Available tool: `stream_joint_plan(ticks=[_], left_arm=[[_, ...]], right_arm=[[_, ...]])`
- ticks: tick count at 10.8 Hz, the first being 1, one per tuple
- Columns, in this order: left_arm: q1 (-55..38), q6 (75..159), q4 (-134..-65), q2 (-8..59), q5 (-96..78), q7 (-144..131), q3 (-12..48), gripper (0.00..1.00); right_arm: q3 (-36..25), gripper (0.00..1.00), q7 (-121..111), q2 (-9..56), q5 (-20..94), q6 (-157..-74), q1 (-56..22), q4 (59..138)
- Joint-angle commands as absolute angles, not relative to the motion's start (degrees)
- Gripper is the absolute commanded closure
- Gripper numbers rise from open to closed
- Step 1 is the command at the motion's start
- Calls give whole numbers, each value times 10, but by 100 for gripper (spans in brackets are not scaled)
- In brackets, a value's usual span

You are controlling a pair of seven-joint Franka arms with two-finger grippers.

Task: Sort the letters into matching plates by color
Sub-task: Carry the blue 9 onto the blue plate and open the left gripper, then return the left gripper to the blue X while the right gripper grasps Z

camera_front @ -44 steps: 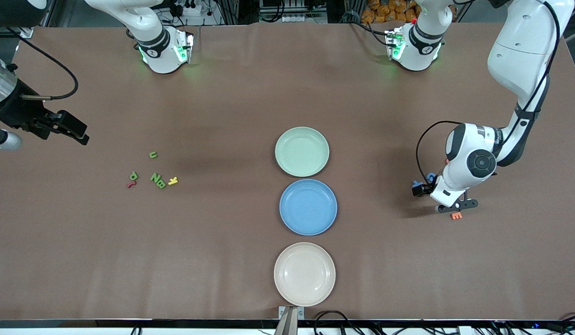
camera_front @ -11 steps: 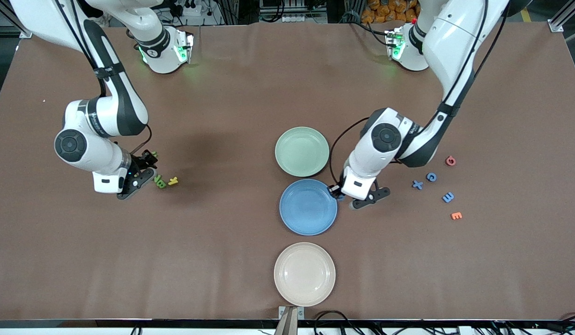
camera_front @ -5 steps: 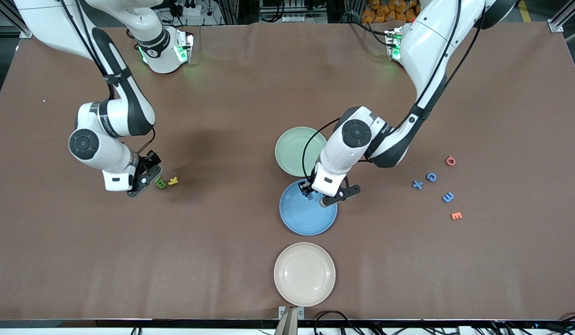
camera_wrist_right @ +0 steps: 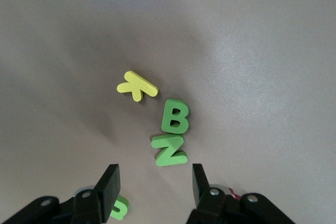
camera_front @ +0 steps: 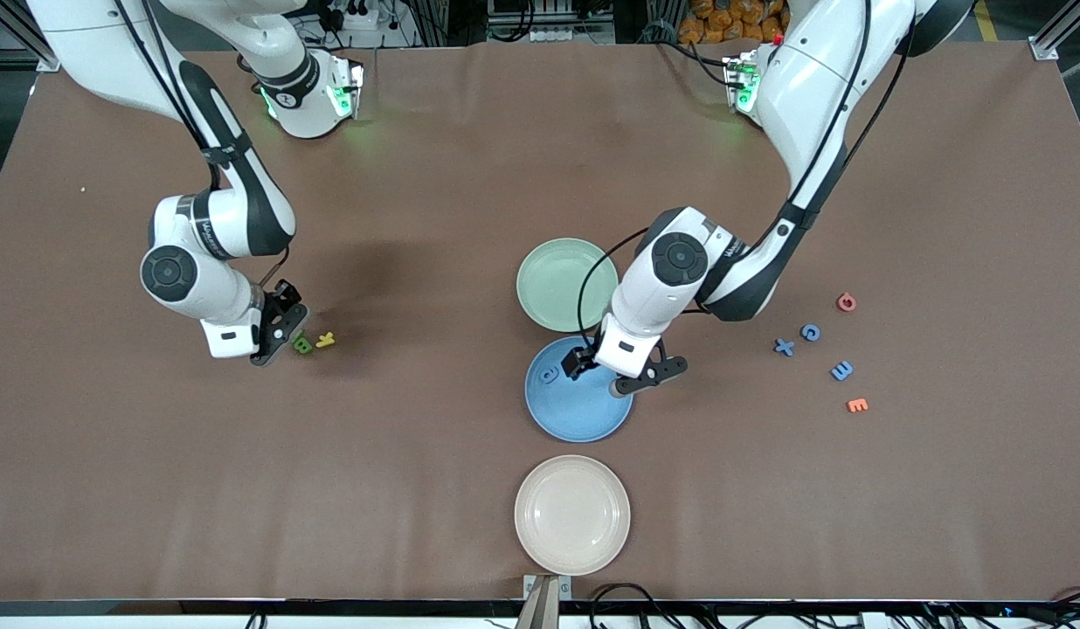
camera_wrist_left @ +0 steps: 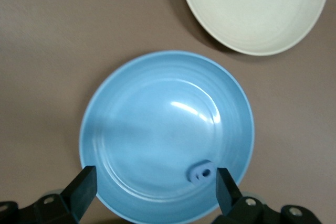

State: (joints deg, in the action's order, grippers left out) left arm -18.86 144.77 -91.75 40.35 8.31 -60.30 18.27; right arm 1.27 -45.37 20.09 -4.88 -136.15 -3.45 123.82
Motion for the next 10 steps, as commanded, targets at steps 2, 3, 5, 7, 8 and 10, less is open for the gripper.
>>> stream_joint_plan(ticks=[2, 3, 5, 7, 8, 10], left_arm=[[-165, 1385, -918, 396, 119, -547, 176, 0], [-151, 1363, -920, 386, 120, -514, 177, 0], [-139, 1338, -930, 376, 120, -473, 177, 0], [-114, 1338, -970, 353, 120, -417, 177, 0], [-101, 1338, -994, 339, 120, -379, 177, 0], [-79, 1346, -1047, 308, 121, -318, 177, 0]], right_arm=[[17, 36, -479, 202, -97, -1415, -27, 1267], [17, 36, -479, 207, -99, -1417, -27, 1268], [17, 36, -479, 213, -99, -1419, -27, 1269], [17, 37, -480, 225, -98, -1428, -26, 1270], [18, 39, -480, 226, -99, -1429, -27, 1272], [17, 39, -489, 229, -99, -1446, -27, 1275]])
